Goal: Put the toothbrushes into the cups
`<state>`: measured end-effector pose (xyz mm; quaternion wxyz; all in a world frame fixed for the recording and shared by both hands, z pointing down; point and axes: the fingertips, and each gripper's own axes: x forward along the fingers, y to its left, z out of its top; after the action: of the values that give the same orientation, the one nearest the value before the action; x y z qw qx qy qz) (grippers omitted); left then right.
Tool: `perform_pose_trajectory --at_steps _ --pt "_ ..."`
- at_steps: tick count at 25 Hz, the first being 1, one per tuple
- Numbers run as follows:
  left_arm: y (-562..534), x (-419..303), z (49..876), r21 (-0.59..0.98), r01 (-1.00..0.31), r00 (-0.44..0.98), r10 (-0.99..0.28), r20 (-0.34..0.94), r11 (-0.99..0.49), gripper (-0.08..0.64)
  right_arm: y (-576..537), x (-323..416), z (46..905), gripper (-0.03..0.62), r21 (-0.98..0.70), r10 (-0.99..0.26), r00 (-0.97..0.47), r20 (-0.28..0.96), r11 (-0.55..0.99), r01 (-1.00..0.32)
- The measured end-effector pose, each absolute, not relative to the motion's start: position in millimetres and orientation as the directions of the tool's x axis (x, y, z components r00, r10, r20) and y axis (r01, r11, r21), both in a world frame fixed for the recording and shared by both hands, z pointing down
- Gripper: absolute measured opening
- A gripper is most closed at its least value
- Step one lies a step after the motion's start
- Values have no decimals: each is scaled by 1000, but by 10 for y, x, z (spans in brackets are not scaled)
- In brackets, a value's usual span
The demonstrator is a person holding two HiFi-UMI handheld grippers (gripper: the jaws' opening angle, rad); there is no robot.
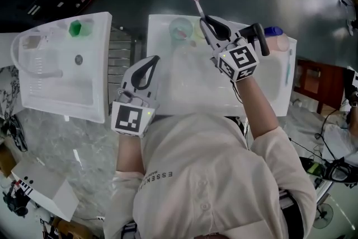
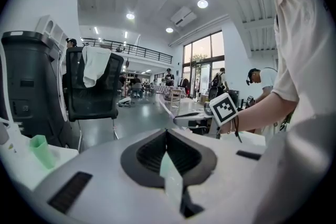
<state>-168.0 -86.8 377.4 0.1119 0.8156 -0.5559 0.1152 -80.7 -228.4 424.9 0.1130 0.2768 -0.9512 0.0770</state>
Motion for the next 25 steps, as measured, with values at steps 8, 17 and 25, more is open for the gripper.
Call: perform_pose_trajectory --at_steps 8,17,25 --pt "-820 -1760 3835 51 -931 359 -876 322 -362 2 -2261 -888 4323 60 9 -515 -810 280 845 -534" --pt "-759 -1875 3852 24 -929 356 -876 325 -369 2 -2234 -865 4418 60 87 -528 -783 328 842 -532" --pt "-767 -1845 3835 13 -918 379 -870 315 -396 2 -2185 -789 4529 155 71 -525 -765 373 838 -541"
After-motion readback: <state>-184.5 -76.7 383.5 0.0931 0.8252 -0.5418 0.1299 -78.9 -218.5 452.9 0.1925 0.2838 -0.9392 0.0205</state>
